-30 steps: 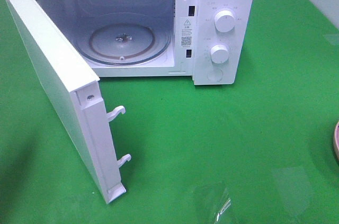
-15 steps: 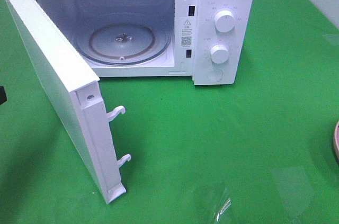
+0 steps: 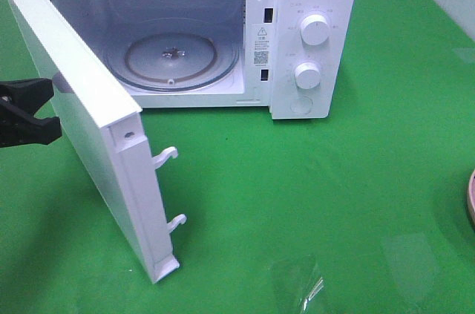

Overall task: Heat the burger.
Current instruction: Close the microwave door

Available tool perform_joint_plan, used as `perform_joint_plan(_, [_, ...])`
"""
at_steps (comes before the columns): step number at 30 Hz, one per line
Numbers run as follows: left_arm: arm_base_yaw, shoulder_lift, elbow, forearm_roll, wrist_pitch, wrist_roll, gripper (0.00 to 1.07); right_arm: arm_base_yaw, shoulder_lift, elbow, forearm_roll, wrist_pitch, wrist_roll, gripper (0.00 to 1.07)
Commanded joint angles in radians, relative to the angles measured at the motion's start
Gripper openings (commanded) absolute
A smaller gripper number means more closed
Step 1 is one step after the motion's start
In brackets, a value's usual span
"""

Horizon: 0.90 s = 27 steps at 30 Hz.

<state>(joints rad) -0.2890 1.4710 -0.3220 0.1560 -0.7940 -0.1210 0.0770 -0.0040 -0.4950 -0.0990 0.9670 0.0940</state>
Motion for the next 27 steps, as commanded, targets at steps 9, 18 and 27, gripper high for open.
perform_joint_plan(9, [-0.2, 0.163, -0.143, -0.223, -0.038, 0.121, 0.0, -0.006, -0.027, 0.004, 0.004, -0.006, -0.009, 0.73])
perform_joint_plan(18, [-0.319, 0.264, -0.274, -0.429, -0.034, 0.238, 0.0, -0.006, -0.027, 0.004, 0.004, -0.006, -0.009, 0.73])
perform_joint_plan(27, [-0.372, 0.382, -0.446, -0.553, -0.03, 0.3, 0.0, -0.006, -0.027, 0.004, 0.004, -0.006, -0.009, 0.73])
